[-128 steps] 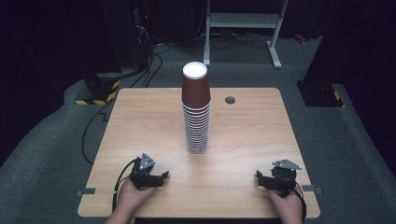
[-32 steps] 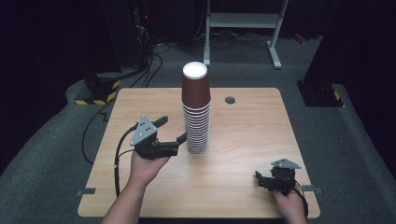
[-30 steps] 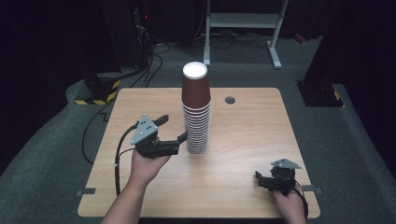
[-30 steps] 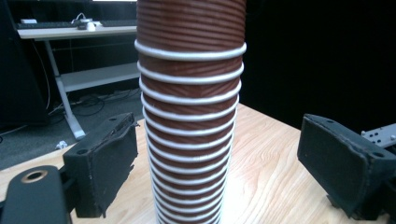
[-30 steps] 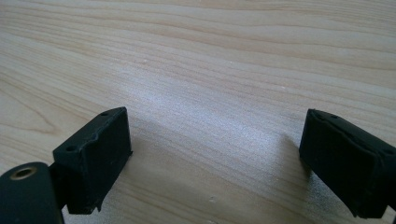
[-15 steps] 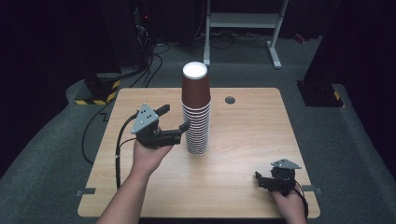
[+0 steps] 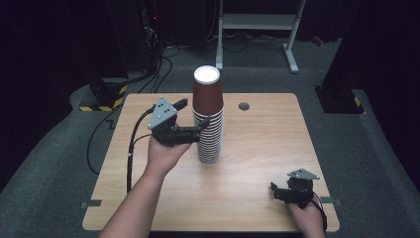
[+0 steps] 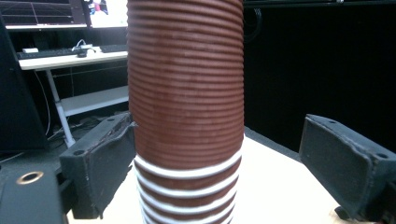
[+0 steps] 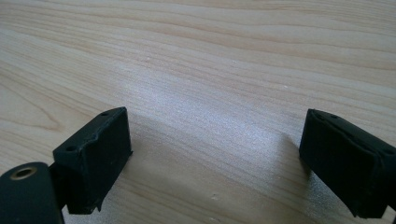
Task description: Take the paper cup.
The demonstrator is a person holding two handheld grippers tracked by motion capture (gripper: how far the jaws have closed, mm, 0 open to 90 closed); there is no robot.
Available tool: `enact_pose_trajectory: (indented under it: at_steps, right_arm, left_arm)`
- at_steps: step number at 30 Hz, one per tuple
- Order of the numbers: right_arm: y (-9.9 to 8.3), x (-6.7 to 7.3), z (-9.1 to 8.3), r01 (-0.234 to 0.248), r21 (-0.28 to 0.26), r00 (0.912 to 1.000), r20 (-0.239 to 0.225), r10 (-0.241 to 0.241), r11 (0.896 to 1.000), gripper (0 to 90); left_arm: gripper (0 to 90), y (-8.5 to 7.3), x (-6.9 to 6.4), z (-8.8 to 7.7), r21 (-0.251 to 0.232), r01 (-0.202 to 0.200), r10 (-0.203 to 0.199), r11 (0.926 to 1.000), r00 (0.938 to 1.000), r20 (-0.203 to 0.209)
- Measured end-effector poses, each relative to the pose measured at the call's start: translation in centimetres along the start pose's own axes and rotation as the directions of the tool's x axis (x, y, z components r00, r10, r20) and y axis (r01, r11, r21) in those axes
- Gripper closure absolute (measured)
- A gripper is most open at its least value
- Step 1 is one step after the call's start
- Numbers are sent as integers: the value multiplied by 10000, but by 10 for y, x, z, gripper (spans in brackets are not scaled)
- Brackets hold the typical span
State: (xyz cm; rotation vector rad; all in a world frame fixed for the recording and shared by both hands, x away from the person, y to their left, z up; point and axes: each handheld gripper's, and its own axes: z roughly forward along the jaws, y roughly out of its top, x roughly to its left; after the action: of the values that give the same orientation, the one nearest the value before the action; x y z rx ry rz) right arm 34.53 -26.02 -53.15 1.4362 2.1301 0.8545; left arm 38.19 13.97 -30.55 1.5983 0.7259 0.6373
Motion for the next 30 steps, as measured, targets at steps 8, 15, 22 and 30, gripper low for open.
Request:
enact_pose_trajectory:
  at_steps: [8,15,22,30]
  right_arm:
    - [0,0,0,9,0,10000,-4,-9,10000,88]
    - [0,0,0,7,0,10000,-6,-7,10000,88]
    - [0,0,0,6,0,10000,-7,-6,10000,88]
    - [0,0,0,7,-5,10000,-22,-8,10000,88]
  left_arm:
    - [85,15,2,15,14,-26,26,10000,10000,-68]
    - [80,22,5,22,24,-94,95,10000,9999,-84]
    - [79,29,10,32,51,-54,55,10000,9999,-109]
    - [79,35,14,43,133,35,-34,9999,10000,-63]
